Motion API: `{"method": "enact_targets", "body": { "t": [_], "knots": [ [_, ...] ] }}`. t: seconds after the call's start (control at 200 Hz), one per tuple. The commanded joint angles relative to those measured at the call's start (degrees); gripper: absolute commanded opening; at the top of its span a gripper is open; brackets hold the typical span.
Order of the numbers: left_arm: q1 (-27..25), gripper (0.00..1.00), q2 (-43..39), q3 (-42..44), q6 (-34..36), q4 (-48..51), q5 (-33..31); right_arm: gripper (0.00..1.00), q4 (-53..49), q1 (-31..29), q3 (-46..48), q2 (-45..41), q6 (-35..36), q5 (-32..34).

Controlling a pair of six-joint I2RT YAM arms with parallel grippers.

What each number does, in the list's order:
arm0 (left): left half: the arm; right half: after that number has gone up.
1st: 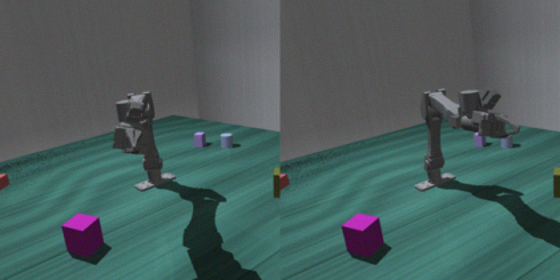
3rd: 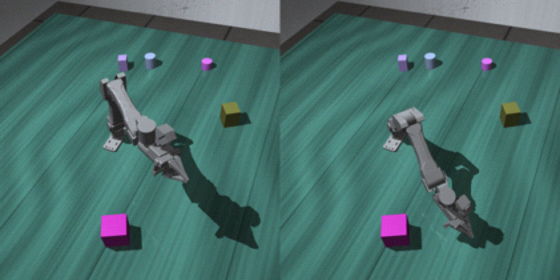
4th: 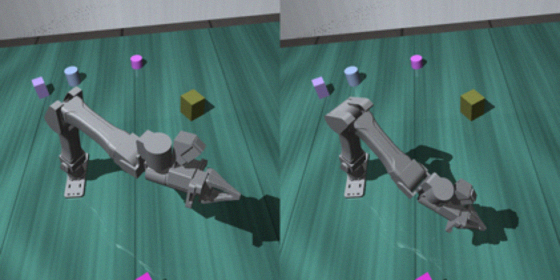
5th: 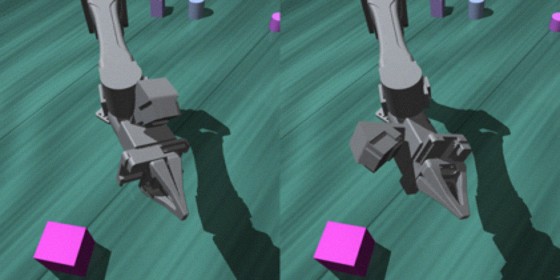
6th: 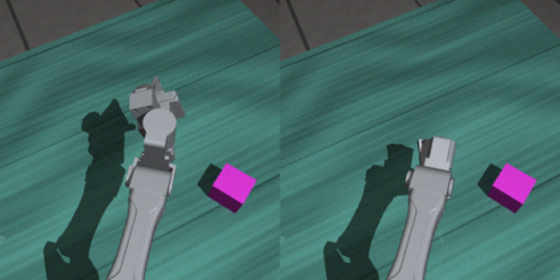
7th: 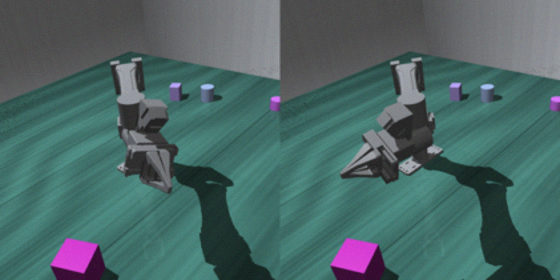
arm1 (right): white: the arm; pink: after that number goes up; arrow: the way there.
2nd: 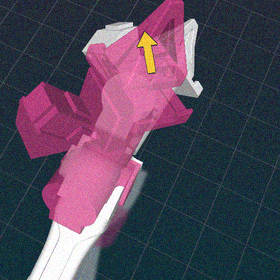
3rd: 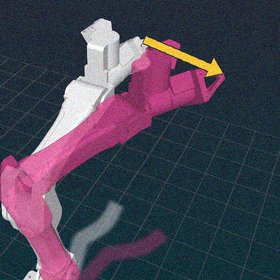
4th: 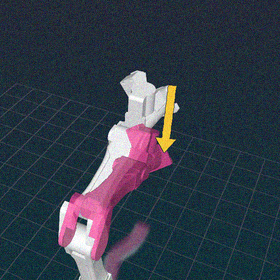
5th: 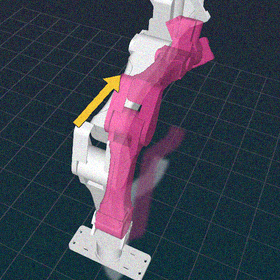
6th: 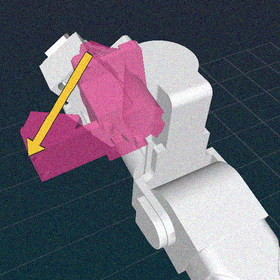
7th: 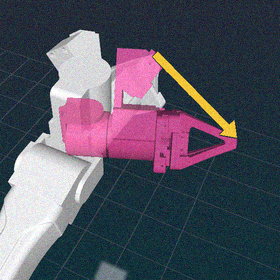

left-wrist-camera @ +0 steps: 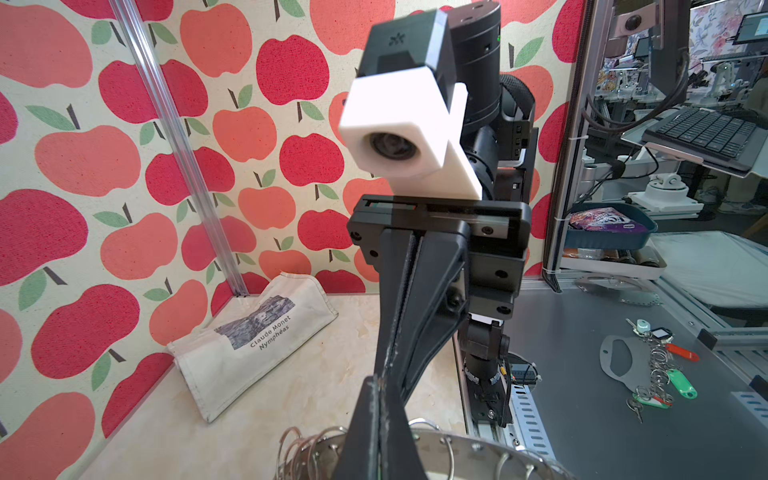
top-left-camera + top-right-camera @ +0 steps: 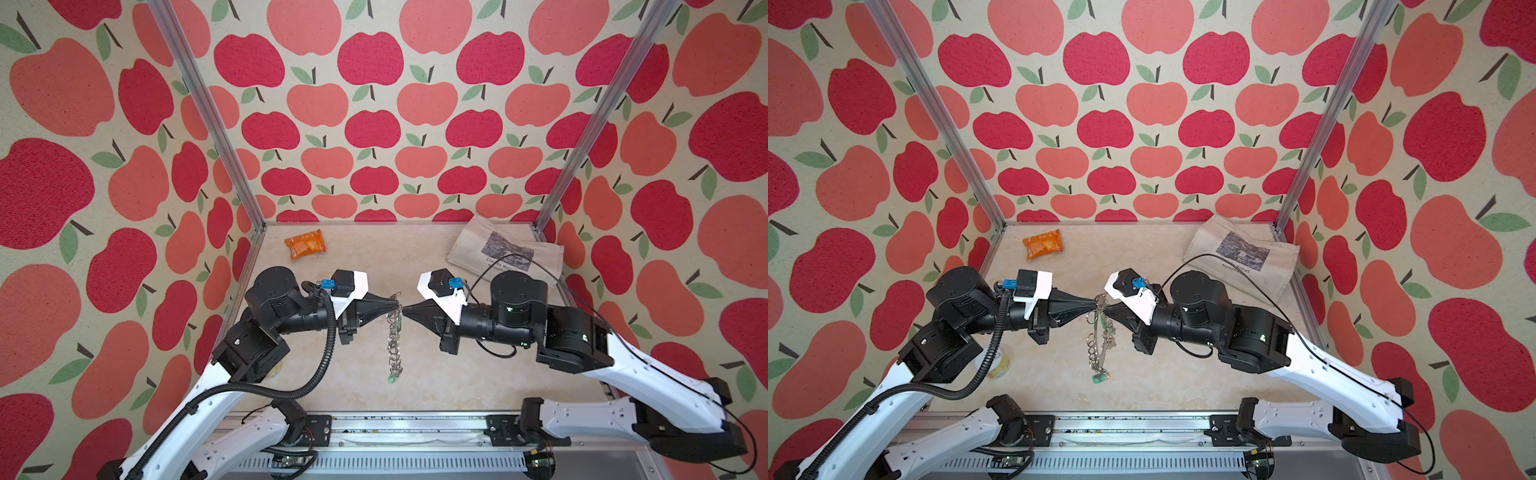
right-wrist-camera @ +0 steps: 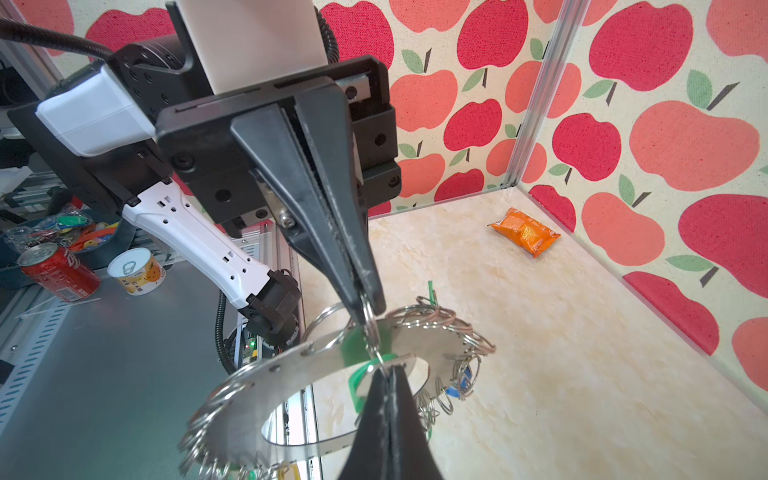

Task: Put the keys on the keyring

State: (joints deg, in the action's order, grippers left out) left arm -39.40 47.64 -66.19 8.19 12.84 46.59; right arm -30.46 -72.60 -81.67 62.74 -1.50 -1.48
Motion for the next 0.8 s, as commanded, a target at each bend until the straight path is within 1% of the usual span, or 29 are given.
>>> {"method": "enact_targets", "body": {
  "t": [0.0,0.17,0.345,0.485,0.53,0.655,0.795],
  "knots": [
    [0.74,0.0,-1.85,-1.01,-2.46,-13.73,0.3,0.0,-5.71,0.09,2.9,1.55,-1.8,-4.23],
    [0.89,0.0,-1.93,0.42,-3.92,-16.25,1.04,0.0,-3.2,-0.08,3.05,1.84,-2.21,-6.96],
    [0.93,0.0,-2.19,0.59,-3.75,-15.57,1.35,0.0,-3.73,-0.08,2.83,0.08,-1.8,-4.06],
    [0.97,0.0,-2.61,1.35,-3.36,-15.48,1.4,0.0,-4.08,-0.06,2.66,-0.25,-1.85,-3.68],
    [0.97,0.0,-2.47,1.37,-3.03,-15.33,1.4,0.04,-4.25,-0.08,2.51,-0.14,-1.93,-3.48],
    [0.9,0.0,-2.48,1.46,-2.39,-14.53,1.32,0.25,-4.59,-0.02,2.52,-0.72,-1.82,-2.84],
    [0.92,0.0,-3.16,2.35,-1.53,-14.16,0.27,0.37,-6.4,-0.07,2.82,-2.24,-1.6,-1.16]
  ]
}}
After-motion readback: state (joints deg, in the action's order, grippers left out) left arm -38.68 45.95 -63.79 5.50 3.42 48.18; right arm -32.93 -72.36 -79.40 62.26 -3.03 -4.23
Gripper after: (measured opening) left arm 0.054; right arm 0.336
